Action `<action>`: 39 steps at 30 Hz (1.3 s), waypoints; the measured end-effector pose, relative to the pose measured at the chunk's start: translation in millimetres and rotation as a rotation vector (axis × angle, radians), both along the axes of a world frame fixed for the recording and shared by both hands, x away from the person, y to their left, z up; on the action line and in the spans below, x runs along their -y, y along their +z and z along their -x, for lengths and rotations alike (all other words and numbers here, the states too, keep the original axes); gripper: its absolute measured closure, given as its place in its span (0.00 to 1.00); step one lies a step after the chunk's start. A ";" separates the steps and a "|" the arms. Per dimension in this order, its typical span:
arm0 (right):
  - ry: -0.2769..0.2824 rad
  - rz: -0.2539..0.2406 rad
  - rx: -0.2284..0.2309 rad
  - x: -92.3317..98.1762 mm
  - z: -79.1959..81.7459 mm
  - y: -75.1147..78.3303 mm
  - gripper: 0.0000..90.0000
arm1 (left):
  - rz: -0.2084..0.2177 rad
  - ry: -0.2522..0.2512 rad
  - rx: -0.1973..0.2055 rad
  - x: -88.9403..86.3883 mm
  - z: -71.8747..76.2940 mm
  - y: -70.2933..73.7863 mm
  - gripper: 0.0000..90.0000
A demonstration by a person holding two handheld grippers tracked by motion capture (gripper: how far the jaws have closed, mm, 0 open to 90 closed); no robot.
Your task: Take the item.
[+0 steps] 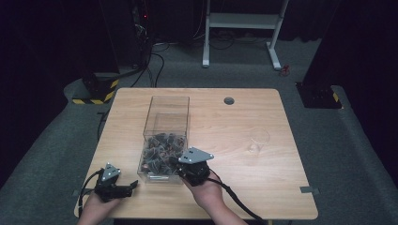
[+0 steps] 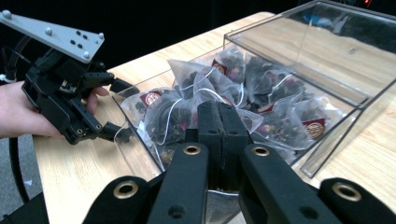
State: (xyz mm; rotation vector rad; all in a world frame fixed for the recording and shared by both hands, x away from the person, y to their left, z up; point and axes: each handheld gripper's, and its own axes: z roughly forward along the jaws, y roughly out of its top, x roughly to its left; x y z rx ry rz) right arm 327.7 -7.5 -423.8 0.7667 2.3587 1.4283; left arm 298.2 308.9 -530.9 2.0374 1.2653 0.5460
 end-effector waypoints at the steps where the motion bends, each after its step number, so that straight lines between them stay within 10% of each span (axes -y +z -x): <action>1: 0.000 -0.005 0.004 1.3 -0.1 1.2 1.00 | -0.001 0.000 -0.001 0.0 0.0 0.1 0.09; 39: -0.126 -0.034 0.065 52.9 -9.5 23.5 1.00 | -0.002 0.001 -0.001 0.1 0.0 0.1 0.09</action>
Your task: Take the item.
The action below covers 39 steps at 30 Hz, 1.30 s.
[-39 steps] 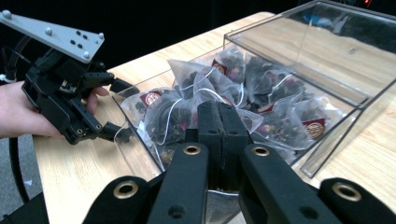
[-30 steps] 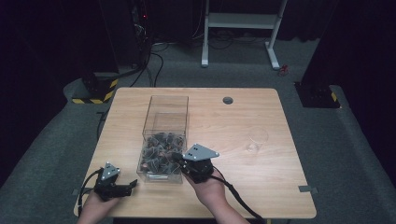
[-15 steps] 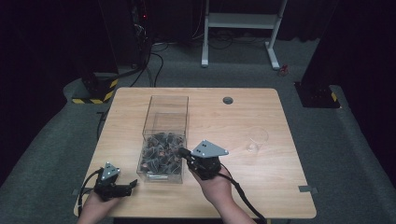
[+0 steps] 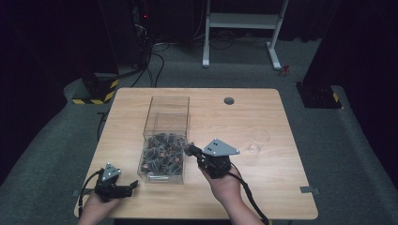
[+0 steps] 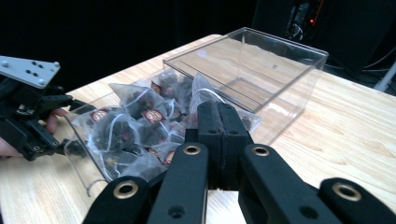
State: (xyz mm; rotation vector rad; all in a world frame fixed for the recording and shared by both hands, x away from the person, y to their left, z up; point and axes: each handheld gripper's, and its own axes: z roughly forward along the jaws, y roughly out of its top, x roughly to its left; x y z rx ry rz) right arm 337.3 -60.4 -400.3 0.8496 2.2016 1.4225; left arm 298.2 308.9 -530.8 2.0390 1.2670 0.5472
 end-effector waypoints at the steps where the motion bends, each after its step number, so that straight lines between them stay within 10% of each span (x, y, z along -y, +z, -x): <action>1: -0.004 -0.002 0.000 1.5 -0.7 -0.7 1.00 | 0.000 0.000 0.000 0.0 0.0 0.0 0.09; 39: -0.225 0.031 -0.001 88.1 -25.2 1.9 1.00 | 0.000 0.001 0.002 -0.1 0.1 0.0 0.09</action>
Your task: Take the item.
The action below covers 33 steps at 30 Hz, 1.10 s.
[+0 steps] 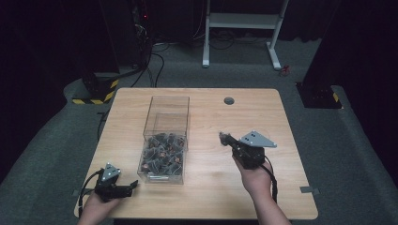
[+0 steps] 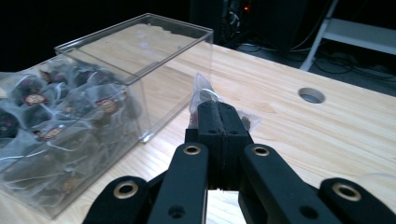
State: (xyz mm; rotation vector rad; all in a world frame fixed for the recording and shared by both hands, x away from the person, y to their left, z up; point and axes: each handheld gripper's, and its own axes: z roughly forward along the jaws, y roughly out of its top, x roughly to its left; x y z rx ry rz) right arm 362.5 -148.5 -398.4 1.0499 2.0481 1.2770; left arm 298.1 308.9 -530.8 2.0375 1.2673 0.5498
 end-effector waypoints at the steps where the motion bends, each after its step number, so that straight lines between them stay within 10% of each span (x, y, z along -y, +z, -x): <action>1: -0.006 0.002 0.002 2.3 -0.6 0.6 1.00 | 0.001 0.000 0.000 0.0 0.0 0.0 0.09; 33: -0.172 0.037 -0.002 58.5 -25.9 4.7 1.00 | 0.001 0.001 0.002 0.0 0.6 0.1 0.10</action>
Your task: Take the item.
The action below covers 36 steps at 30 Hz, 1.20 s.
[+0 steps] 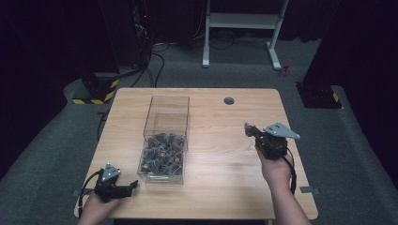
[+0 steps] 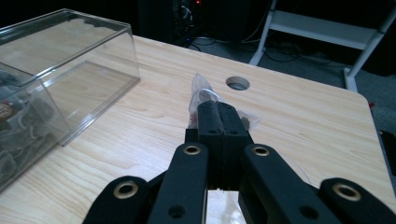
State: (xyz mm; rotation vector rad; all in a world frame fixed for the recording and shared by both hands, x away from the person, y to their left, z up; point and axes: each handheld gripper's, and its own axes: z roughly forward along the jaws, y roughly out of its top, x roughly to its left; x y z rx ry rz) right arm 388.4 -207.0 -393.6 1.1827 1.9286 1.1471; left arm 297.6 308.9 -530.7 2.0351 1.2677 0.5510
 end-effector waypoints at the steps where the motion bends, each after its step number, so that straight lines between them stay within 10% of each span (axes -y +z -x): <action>1: -0.004 -0.003 0.001 1.6 -0.6 -0.4 1.00 | 0.000 0.000 0.000 0.0 0.0 0.0 0.10; 36: -0.106 0.052 -0.074 31.8 -17.4 -27.2 1.00 | 0.001 0.001 0.000 0.0 0.1 0.0 0.10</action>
